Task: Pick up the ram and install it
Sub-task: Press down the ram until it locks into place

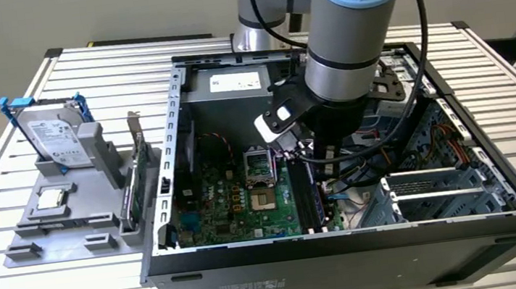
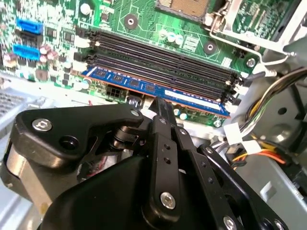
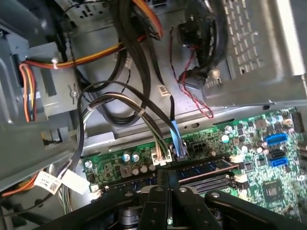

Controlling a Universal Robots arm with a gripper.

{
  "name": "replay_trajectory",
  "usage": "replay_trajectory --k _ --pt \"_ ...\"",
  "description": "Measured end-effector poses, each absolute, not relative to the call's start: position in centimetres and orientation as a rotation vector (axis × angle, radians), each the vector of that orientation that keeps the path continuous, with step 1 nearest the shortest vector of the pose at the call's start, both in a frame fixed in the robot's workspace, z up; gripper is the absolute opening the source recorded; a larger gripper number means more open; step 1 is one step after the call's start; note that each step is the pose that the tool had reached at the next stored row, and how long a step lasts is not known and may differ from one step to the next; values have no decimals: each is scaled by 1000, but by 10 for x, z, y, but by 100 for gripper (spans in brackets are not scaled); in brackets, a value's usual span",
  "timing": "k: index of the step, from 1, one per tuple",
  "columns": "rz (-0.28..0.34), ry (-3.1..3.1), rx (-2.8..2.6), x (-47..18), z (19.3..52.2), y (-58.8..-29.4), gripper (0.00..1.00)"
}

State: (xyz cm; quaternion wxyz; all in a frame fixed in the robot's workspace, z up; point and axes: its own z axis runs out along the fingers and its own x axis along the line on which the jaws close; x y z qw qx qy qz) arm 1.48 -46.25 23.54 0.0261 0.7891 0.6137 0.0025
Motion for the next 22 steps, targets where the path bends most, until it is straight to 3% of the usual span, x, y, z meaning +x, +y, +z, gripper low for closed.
replay_trajectory --k 22 --pt "4 2177 2204 11 234 -463 0"
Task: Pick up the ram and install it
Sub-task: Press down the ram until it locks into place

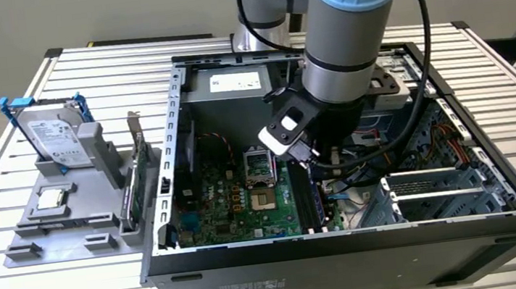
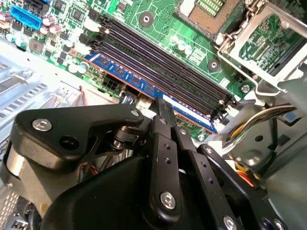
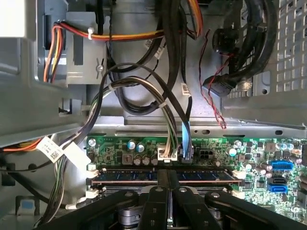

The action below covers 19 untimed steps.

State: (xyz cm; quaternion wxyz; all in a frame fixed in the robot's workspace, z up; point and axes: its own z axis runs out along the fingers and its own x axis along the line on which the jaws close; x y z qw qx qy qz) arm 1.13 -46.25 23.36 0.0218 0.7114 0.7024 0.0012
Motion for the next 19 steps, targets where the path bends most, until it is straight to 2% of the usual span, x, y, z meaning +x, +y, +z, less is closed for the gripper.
replay_trajectory --k 19 --pt "4 2172 2209 9 228 -462 0"
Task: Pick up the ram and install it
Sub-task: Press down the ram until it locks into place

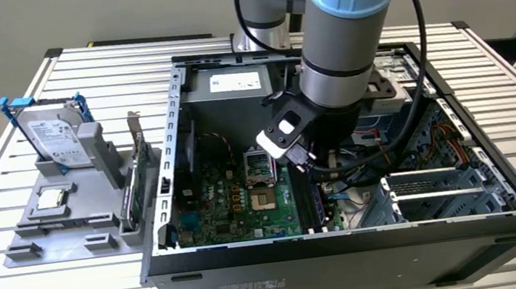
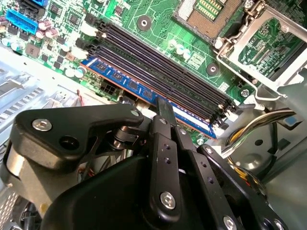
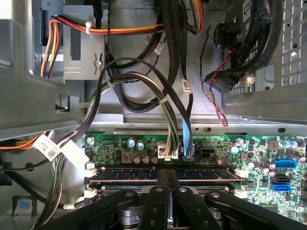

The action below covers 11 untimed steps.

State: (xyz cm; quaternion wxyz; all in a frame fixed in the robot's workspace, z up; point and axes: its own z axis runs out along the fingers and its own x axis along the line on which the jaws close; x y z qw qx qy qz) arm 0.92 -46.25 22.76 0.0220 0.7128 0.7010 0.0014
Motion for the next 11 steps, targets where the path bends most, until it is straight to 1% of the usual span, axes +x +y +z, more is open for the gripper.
replay_trajectory --k 11 --pt "4 2172 2208 9 221 -463 0"
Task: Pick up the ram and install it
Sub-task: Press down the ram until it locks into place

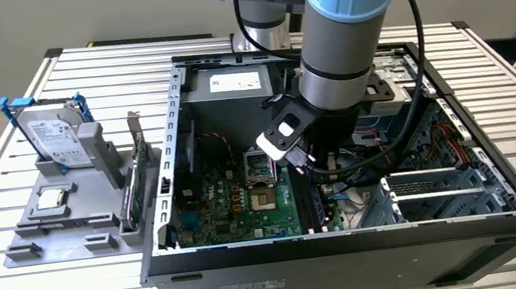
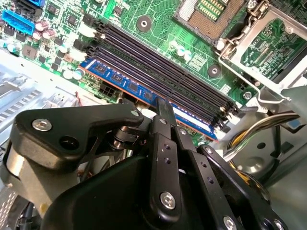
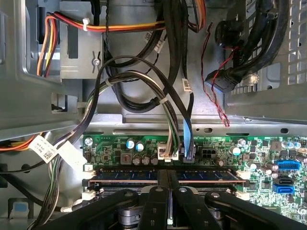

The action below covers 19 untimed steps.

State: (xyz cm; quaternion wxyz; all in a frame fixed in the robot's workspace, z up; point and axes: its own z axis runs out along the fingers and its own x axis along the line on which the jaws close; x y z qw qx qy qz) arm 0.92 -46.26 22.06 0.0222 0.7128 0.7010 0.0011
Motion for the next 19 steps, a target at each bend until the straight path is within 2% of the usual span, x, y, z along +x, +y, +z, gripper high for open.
replay_trajectory --k 19 --pt "6 2172 2209 9 221 -462 0"
